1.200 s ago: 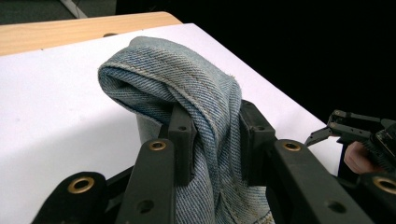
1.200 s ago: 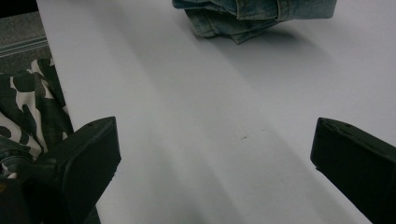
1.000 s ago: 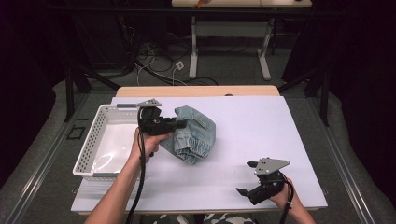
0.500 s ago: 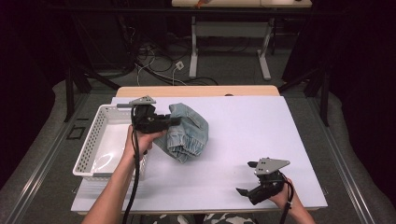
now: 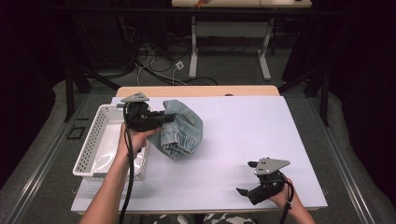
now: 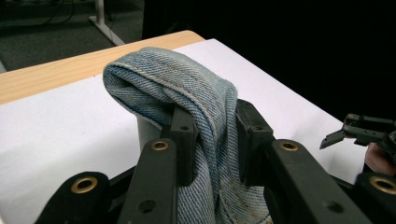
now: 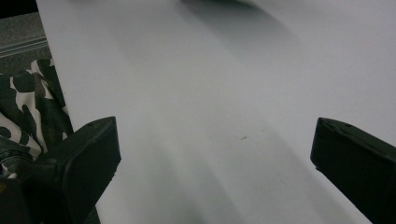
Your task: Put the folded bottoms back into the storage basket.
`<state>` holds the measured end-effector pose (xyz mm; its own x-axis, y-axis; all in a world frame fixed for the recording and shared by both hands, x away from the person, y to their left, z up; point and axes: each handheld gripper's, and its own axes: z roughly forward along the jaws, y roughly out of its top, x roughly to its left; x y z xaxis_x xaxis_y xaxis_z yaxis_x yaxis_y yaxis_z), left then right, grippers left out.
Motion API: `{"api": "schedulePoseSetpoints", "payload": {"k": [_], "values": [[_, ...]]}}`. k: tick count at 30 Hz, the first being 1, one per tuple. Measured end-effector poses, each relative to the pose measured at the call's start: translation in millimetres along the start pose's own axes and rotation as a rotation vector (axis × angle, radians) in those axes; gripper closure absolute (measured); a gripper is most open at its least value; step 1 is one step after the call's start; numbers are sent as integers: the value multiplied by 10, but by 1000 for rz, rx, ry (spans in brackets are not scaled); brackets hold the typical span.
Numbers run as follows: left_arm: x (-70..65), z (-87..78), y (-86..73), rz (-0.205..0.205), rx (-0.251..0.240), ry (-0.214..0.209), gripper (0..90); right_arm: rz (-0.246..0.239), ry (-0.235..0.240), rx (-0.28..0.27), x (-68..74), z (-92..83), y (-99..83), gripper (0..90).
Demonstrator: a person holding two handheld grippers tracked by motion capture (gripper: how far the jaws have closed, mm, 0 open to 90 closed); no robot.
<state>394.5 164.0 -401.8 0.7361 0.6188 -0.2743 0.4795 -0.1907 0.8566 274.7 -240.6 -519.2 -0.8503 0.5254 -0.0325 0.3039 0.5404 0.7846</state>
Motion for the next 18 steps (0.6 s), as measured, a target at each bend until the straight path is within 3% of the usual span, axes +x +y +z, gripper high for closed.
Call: {"api": "schedulePoseSetpoints", "payload": {"k": [18], "values": [[21,-191,52,9,-25,23,744,1,0,1,-3,2,-2,10]]}}
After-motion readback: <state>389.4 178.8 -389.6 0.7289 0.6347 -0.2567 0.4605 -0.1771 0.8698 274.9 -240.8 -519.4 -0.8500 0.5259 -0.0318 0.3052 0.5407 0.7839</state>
